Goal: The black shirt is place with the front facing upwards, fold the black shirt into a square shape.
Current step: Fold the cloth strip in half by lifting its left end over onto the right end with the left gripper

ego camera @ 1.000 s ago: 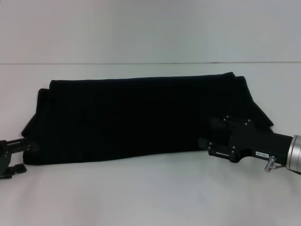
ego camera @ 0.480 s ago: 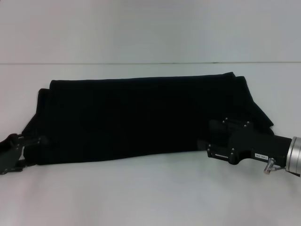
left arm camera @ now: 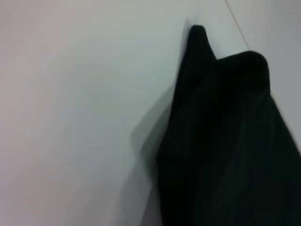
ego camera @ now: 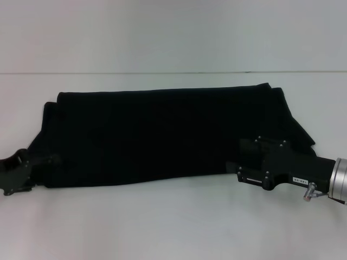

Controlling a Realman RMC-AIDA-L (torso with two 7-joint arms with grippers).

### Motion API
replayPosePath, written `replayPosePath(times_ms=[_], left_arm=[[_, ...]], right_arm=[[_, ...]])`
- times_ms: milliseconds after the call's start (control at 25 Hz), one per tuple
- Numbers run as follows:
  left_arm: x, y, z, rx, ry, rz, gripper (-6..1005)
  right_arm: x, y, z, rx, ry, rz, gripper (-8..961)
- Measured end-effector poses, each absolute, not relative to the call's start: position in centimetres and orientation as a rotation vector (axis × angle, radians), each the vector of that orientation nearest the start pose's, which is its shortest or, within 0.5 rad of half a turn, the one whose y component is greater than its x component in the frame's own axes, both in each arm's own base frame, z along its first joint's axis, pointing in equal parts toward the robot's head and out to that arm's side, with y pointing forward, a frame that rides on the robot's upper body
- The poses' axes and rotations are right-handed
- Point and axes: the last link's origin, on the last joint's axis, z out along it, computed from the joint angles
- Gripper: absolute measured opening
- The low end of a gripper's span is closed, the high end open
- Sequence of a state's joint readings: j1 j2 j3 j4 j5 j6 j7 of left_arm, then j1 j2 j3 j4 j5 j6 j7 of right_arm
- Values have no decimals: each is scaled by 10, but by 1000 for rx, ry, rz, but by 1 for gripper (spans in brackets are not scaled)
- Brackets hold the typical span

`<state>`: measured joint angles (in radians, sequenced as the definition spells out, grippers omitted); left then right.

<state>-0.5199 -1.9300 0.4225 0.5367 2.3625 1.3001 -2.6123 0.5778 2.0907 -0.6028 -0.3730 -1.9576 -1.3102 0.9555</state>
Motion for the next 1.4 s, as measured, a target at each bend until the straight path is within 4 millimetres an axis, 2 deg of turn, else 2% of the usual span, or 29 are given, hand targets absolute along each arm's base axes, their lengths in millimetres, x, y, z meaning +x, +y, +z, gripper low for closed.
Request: replayPosePath(times_ms=[120,200,640,880,1080,1240,1400], left_arm=[[-368,334,55,2026,2771,674,813],[-368,335,56,2036,2770,673,609],[-366,341,57,2120,2764,638,362],[-364,343,57,2111,2770,649,130],[-363,346,60,2130,2765,670,33],[-362,349,67,2161,2765,692,33],[-366,354,83,2202,2803,727,32]], right_arm=[[280,337,-44,-2588,420,620,726],[280,337,-44,-2588,420,621,726],[280,337,-45,-2589,422,623,726],[280,337,-44,-2592,418,619,725],[280,337,-44,-2593,415,616,725],[280,338,-43,-2593,414,614,725],[281,337,-42,-2586,422,616,725]])
